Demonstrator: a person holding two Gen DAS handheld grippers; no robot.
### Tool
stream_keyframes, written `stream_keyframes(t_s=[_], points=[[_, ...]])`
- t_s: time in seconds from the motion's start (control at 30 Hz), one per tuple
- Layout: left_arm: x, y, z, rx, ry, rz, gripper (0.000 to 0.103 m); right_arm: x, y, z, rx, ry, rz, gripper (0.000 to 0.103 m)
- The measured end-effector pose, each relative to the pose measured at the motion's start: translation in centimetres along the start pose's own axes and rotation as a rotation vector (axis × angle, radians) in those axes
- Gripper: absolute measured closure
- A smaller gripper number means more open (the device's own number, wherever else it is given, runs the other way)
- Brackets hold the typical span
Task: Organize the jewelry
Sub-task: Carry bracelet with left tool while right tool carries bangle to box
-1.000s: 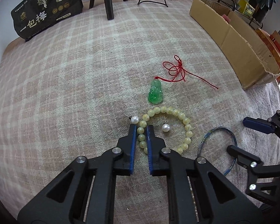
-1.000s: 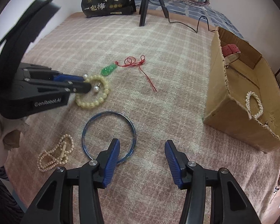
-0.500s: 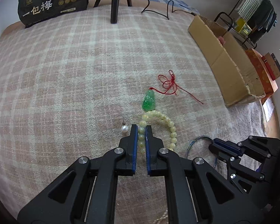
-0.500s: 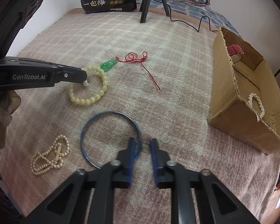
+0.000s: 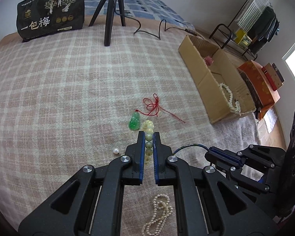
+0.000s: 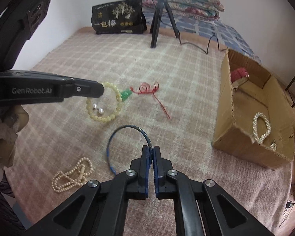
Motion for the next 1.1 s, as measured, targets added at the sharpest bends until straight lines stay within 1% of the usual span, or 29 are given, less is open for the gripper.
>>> stream_keyframes(t_s=[0.27,0.57,0.8,0.93,1.1], points=[[2.0,-0.9,-0.1,0.014,0.017,0.050,0.098,2.8,-0.9,0.3,0.001,0.015,0.076,0.102],[2.9,-0.9,1.0,-0.007,0.037,0.069,0.098,6.2,-1.6,1.6,-0.023,0.024,0.158,0.102],[4.0,-1.0,3.2,-0.043,0.082,0.089,0.098,9.8,-2.5,4.5,-0.080,0.054,0.251,0.102],[4.7,-1.4,4.8,-0.070,0.103,0.110,0.098,11.4,-2.9,6.3,-0.123,0.075,0.290,0.102],[4.6,-2.1,6.6,-0.094,0.126,0.112,0.098,13.1,-2.9,8.6,-0.170,0.108,0.331,0.102]])
Point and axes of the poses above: each gripper's, at about its wrist camera, not at the fingertips, and x roughly against the way its jaws point, z to its right, y to its underside, the point moved 1 cm from there along -x, roughly the way its jaws point, and after that the axes turned 4 degrees about -z, right-handed, at the moved point
